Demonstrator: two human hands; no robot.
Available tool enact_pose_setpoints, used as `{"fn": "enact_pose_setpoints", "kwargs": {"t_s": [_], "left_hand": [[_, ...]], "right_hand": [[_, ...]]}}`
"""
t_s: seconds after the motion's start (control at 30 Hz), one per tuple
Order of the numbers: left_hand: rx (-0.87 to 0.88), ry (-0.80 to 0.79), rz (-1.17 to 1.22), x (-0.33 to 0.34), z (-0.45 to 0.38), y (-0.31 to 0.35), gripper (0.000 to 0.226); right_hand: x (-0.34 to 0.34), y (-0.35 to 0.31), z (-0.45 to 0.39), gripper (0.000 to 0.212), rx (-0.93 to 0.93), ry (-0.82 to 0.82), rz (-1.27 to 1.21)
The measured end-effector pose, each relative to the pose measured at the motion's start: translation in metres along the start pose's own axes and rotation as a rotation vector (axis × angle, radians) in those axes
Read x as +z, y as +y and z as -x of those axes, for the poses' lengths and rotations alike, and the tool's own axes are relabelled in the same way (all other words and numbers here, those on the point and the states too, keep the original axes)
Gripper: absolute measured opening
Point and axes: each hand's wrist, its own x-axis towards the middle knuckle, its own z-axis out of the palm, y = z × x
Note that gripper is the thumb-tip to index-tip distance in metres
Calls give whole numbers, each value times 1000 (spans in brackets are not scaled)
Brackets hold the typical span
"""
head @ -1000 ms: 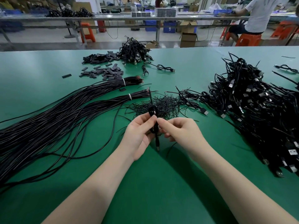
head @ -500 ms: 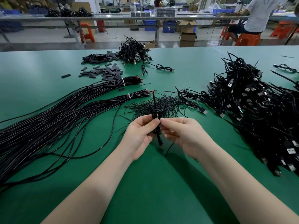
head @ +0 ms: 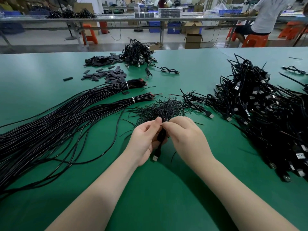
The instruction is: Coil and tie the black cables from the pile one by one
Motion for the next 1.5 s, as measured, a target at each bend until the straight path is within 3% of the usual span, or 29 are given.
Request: {"fn": "enact_pose_setpoints", "kwargs": {"t_s": [0.13,0.23,0.4,0.53,0.7,0.9,1.03,1.13,1.23,1.3,1.33,1.43,1.5], "left_hand": [[-8,-87,43,-4,0,1,26],[-61,-98,100,-4,0,4,39],[-104,-61,155,-8,-2,3,30],[-125,-77,123,-12,-3,3,31],[-33,-126,27,-7,-1,1,21],[17,-79,-12,7,6,-4,33],[30,-152,-157,4,10,-1,18],[64,-101,-186,5,10,-4,15],[38,-60,-124,5,9,-3,18],[28,-57,-113,4,10,-1,21],[31,-57,-121,4,11,-1,22],[49,-68,-189,5,13,-2,22],[58,-68,-225,6,14,-3,23]], "right_hand": [[-4,3,-6,11,119,-74,-205],[-5,6,-5,11,229,-80,-368],[-3,7,-2,28,609,-43,-706],[-2,11,-2,25,675,-135,-737],[-11,16,-6,20,601,-319,-807],[-28,10,-16,12,752,-166,-1070],[-68,20,-35,6,801,59,-1097],[-114,50,-50,7,831,279,-787],[-166,102,-58,23,675,326,20],[-191,147,-50,31,662,189,500],[-198,165,-43,34,739,61,627],[-194,190,-17,39,949,-345,715],[-189,193,-14,44,973,-343,692]]}}
